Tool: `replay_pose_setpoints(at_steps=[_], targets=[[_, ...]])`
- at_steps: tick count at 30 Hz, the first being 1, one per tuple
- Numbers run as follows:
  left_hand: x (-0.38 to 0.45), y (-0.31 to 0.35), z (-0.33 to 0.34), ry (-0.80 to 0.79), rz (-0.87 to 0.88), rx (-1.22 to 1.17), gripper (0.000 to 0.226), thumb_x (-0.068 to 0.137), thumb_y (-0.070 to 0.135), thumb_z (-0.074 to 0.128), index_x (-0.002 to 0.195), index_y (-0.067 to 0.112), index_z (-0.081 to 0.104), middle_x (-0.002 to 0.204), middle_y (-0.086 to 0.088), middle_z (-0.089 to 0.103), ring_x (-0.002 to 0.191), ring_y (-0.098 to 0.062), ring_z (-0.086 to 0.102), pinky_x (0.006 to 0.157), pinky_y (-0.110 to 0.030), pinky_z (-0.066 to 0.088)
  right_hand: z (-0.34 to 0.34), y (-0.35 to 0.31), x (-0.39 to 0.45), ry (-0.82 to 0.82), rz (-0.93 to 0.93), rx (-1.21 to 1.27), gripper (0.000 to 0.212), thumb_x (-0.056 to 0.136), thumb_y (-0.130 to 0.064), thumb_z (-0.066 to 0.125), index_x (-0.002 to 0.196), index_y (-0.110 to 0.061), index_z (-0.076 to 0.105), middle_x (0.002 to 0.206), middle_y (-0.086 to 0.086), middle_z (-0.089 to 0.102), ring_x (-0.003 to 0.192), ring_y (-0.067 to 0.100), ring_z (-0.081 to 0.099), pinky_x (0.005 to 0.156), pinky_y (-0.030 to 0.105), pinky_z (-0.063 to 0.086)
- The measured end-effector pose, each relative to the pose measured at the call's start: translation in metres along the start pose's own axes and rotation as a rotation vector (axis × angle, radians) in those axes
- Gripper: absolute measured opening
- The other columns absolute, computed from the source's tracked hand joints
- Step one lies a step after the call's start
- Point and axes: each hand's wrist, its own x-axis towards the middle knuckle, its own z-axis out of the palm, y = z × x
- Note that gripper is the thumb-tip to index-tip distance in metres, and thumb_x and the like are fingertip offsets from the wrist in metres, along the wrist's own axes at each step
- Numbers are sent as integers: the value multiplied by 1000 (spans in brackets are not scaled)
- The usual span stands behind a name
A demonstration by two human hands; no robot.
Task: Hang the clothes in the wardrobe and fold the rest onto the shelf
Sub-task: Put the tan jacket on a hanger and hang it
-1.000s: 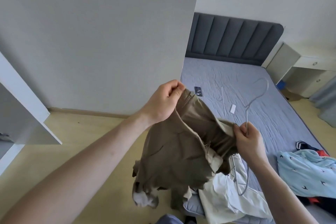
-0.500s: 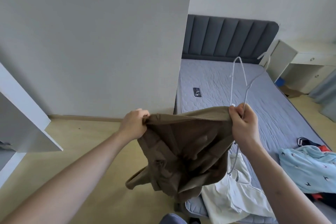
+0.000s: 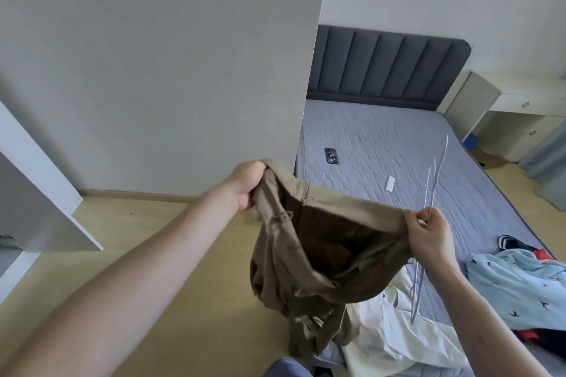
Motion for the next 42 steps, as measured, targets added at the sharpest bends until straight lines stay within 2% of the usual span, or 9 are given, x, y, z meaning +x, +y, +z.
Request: replay_pose_setpoints(at_steps=[4, 8, 15, 21, 25, 28, 32, 36, 42], targets=[[-12, 27, 39, -105, -25, -269, 35, 101, 4, 33, 74, 8, 54, 64, -9, 58, 50, -17, 62, 44, -20, 51, 14, 9, -37, -123, 9, 74, 22, 91, -26, 75, 105, -22, 60, 103, -3, 66, 90, 15, 66, 74, 35, 54], [-23, 48, 74, -234, -29, -467, 34, 89, -7, 29, 64, 10, 45, 55, -4, 48, 44, -10, 46, 41, -16, 41, 38, 15, -88, -275, -33, 151, 31, 78, -27, 85, 94, -37, 60, 93, -15, 69, 82, 3, 70, 63, 23, 56], [-38, 90, 105, -187, 160, -665, 35, 94, -13, 29, 102, -5, 62, 75, -16, 67, 59, -23, 68, 53, -29, 60, 82, 37, -121, -401, 146, 208, 44, 61, -41, 87, 93, -23, 63, 81, -4, 72, 69, 8, 69, 59, 26, 53], [-61, 134, 103, -201, 328, -738, 43, 96, -13, 30, 131, -13, 55, 87, -19, 67, 66, -25, 69, 54, -29, 60, 119, 37, -110, -487, 218, 220, 49, 72, -25, 91, 91, -14, 48, 114, -9, 70, 97, 7, 72, 74, 31, 62], [-78, 162, 100, -195, 429, -858, 39, 95, -13, 31, 117, -10, 63, 87, -18, 69, 73, -27, 69, 60, -29, 63, 140, 30, -103, -449, 302, 206, 54, 68, -31, 94, 101, -20, 52, 104, -8, 69, 84, -4, 69, 66, 12, 52], [-93, 181, 101, -218, 497, -892, 32, 95, -12, 34, 97, -8, 65, 79, -16, 71, 68, -26, 70, 59, -29, 62, 151, 29, -97, -426, 400, 153, 60, 66, -38, 94, 103, -21, 50, 101, -3, 68, 86, 8, 67, 69, 22, 52], [-109, 200, 101, -258, 591, -878, 32, 96, -10, 34, 101, -11, 65, 82, -18, 71, 65, -28, 71, 62, -32, 63, 164, 32, -85, -353, 439, 141, 60, 66, -38, 92, 100, -14, 49, 93, 3, 67, 70, 12, 65, 44, 17, 44], [-102, 209, 86, -253, 643, -849, 35, 96, -10, 35, 115, -14, 64, 94, -23, 69, 83, -32, 71, 77, -37, 64, 163, 40, -66, -268, 420, 172, 18, 82, -19, 72, 88, -13, 56, 84, 6, 70, 77, 24, 67, 72, 40, 58], [-40, 185, 20, -37, 519, -728, 31, 95, -12, 39, 102, -3, 68, 81, -14, 74, 74, -20, 73, 64, -28, 61, 119, 23, -19, 1, 375, 440, 23, 92, -5, 52, 74, -17, 44, 67, 0, 45, 62, 16, 43, 58, 32, 37]])
